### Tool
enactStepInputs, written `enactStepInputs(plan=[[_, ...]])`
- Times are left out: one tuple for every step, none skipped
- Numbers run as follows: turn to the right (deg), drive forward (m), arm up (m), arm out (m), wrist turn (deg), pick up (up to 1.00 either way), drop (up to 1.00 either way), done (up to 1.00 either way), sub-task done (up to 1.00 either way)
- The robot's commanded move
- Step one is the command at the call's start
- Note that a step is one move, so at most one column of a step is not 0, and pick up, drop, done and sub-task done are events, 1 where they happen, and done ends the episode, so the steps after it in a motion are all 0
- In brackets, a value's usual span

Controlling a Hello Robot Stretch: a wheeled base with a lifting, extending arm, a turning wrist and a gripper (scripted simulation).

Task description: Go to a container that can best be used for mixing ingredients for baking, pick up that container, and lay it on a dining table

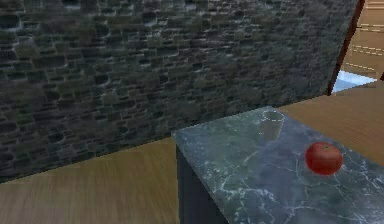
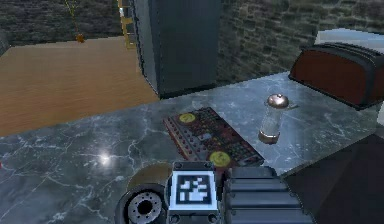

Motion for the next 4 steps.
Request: enactStepInputs(plan=[[0.0,0.00,0.00,0.00,45.0,0.00,0.00,0.00,0.00],[0.0,0.00,0.00,0.00,45.0,0.00,0.00,0.00,0.00],[0.0,0.00,0.00,0.00,45.0,0.00,0.00,0.00,0.00],[0.0,0.00,0.00,0.00,30.0,0.00,0.00,0.00,0.00]])
